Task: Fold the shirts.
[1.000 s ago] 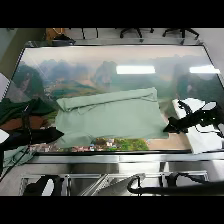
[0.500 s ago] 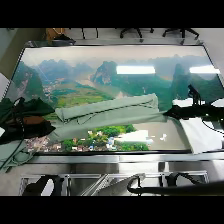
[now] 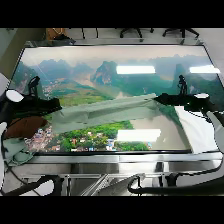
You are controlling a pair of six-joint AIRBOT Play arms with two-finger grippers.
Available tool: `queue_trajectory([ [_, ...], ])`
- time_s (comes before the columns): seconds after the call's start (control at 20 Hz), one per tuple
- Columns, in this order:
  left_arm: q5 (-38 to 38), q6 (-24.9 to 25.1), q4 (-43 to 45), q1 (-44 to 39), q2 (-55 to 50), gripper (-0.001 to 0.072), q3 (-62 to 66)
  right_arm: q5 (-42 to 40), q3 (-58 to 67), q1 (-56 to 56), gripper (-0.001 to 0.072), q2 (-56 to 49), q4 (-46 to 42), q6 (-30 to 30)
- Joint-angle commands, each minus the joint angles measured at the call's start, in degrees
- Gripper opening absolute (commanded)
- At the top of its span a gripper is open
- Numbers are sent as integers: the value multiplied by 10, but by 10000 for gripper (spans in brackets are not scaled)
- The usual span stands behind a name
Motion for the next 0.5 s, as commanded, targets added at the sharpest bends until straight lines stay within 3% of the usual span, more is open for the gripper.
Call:
queue_trajectory([
  [0.0,26,5,-5,-19,-101,25,56,-17,35,6,117,-48,0,-20],
  [0.05,8,4,-10,-19,-120,27,71,-16,43,4,167,-46,-18,-19],
  [0.1,-15,4,-9,-19,-134,203,91,-16,56,2,167,-44,-52,-19],
  [0.15,-38,4,-9,-17,-145,591,111,-18,68,0,283,-41,-89,-7],
  [0.2,-59,1,-8,-13,-153,692,132,-23,81,-4,502,-42,-128,28],
  [0.3,-88,-9,-8,-3,-157,692,167,-21,90,-4,527,-45,-174,77],
  [0.45,-131,-28,-10,12,-155,692,217,4,90,2,528,-60,-161,78],
])
